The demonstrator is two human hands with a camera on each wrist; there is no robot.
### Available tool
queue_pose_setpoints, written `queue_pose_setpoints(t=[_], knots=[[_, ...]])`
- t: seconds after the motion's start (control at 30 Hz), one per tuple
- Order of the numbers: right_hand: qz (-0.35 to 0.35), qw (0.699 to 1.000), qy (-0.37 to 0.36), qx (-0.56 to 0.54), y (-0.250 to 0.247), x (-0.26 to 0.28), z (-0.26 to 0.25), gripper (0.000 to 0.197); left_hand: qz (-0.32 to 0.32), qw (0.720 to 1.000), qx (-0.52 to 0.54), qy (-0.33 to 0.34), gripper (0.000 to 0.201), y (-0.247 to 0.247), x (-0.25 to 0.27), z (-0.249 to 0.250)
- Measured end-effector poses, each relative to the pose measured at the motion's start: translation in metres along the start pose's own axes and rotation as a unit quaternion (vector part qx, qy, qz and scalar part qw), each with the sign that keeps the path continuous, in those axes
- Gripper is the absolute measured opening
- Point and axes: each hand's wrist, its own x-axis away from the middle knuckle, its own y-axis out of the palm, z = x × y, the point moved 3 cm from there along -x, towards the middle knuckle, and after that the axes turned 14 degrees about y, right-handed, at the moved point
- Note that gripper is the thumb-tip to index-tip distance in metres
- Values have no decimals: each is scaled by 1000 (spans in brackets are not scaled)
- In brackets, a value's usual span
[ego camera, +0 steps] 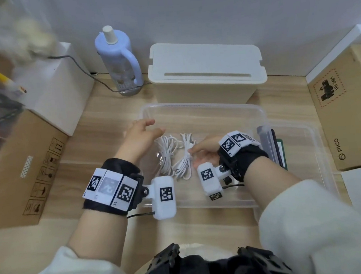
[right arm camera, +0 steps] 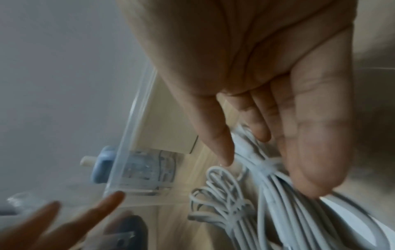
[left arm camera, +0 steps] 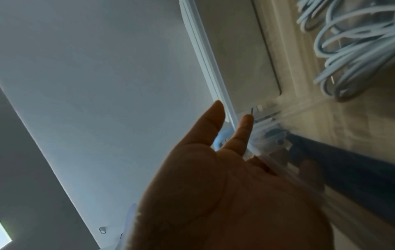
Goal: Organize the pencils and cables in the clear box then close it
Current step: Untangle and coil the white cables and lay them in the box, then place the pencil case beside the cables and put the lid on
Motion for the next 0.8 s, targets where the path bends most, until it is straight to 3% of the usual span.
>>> queue_pose_setpoints(t=[0.07,0.13,0.23,0.37,0.5,0.67,0.73,0.8], knots=[[34,999,-39,16,-3,13,-1,17,1,1000,12,-2,46,0,-1,-1],[88,988,-126,0,-10,39,-1,14,7,1000,3,0,47,0,-3,-2],[141,955,-249,-81,-30,91,14,19,11,1000,-26,0,50,2,-4,-4],[219,898,-306,-228,-78,135,65,13,10,1000,-28,5,50,5,-6,-3],[253,874,-199,-365,-118,93,137,9,10,999,-44,5,51,5,-7,-4],[206,891,-74,-397,-108,35,186,56,2,998,-66,3,54,5,-10,-2],[218,916,-51,-332,-105,26,189,68,0,998,-67,-2,55,4,-11,-3],[286,941,-18,-178,-103,21,188,76,-2,998,-61,-8,56,4,-11,-4]])
